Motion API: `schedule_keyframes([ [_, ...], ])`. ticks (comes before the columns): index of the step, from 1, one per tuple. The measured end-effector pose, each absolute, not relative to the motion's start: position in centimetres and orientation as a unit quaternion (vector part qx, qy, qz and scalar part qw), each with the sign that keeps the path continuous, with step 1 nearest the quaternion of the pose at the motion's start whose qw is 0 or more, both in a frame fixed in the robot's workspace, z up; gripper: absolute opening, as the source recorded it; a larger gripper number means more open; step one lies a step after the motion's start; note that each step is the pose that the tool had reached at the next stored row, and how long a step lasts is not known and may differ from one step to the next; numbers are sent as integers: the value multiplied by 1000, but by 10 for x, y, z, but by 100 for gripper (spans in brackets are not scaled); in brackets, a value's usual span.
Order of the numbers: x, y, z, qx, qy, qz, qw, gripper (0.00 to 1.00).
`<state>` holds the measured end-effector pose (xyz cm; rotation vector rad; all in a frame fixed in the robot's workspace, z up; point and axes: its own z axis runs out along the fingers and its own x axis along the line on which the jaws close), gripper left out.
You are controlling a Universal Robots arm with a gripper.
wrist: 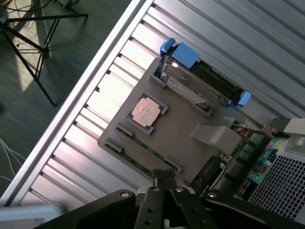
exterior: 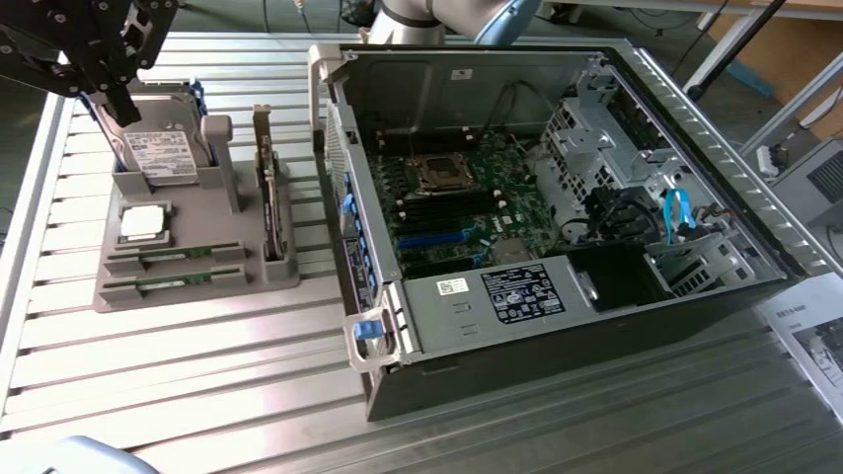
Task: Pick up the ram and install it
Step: 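Pick up the ram and move it above insertion slot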
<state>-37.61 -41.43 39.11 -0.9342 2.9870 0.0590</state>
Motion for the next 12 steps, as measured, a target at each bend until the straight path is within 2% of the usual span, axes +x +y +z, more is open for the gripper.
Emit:
schedule_keyframes([
  [12,-376,-414,391,-380,925,17,3,10],
])
